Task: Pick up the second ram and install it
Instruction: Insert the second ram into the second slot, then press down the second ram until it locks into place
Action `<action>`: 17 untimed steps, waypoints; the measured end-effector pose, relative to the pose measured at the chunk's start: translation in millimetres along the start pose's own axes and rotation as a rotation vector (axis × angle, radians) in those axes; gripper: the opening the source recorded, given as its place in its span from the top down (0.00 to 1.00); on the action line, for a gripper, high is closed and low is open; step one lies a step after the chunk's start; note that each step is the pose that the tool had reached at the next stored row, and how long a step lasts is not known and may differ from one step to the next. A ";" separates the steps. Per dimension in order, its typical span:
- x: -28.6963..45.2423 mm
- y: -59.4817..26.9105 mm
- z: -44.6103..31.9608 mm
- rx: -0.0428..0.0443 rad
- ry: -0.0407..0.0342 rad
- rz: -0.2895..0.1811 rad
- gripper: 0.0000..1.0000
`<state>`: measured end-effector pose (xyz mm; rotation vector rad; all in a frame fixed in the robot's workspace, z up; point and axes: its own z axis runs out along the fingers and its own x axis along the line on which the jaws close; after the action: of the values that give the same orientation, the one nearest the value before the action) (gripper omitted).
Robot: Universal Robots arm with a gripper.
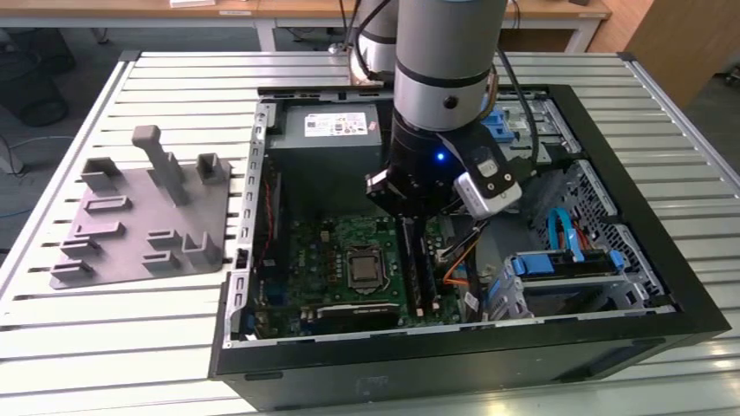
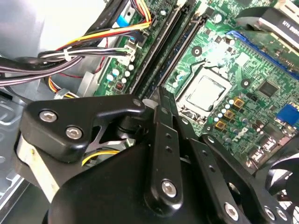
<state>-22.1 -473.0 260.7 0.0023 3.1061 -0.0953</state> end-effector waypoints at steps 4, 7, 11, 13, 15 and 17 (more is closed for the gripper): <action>0.0 0.0 -0.1 0.0001 0.0001 0.000 0.90; 0.0 0.0 -0.1 0.0001 0.0001 0.000 0.90; 0.0 0.0 -0.2 0.0001 0.0000 0.000 0.90; 0.0 0.0 -0.2 0.0001 0.0001 0.000 0.90; 0.0 0.0 0.2 -0.0010 0.0002 0.000 0.90; 0.1 0.0 1.3 -0.0184 0.0002 0.001 0.90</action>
<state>-22.2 -473.1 259.4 0.0029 3.1070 -0.0667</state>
